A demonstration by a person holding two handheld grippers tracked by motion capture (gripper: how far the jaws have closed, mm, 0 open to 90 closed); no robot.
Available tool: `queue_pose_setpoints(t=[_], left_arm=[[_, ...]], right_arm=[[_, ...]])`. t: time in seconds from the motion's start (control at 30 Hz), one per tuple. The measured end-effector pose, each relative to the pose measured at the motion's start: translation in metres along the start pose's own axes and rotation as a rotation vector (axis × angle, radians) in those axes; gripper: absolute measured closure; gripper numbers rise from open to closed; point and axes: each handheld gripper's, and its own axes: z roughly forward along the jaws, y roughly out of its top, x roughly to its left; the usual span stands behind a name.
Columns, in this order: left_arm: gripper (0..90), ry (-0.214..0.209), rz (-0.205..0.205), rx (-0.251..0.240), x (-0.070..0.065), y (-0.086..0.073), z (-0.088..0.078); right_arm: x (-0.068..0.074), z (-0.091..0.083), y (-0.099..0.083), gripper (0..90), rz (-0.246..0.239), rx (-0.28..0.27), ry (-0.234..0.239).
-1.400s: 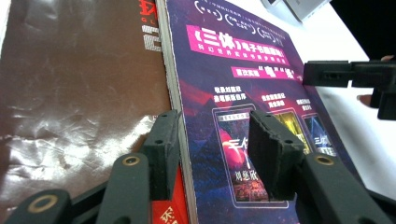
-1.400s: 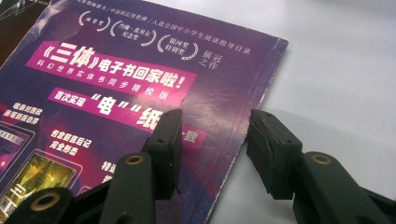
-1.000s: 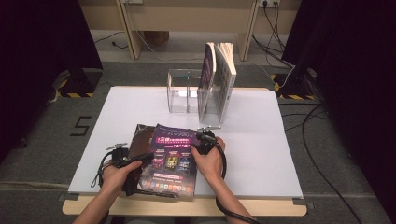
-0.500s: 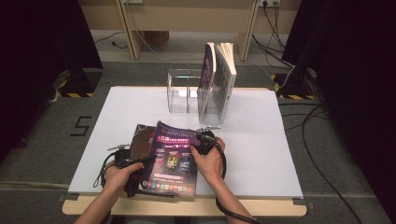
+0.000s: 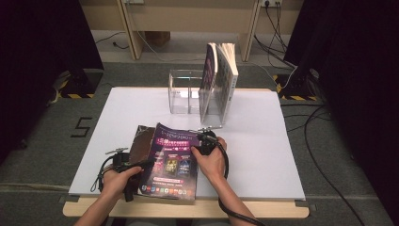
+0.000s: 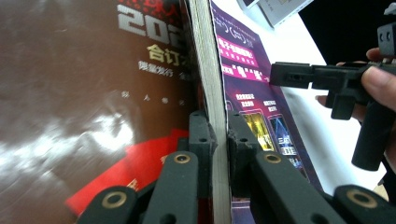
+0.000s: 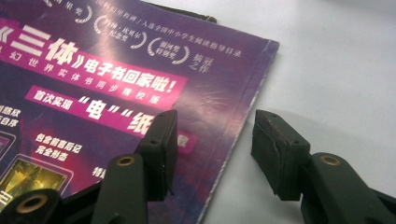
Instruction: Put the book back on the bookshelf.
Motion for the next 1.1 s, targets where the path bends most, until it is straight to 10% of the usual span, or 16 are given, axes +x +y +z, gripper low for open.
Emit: queue_pose_setpoints(t=[1.1], left_arm=[[79.0, 0.028, 0.028, -0.002, 0.007, -0.010, -0.009]], right_arm=[[-0.014, 0.024, 0.059, 51.8, 0.065, 0.039, 0.070]])
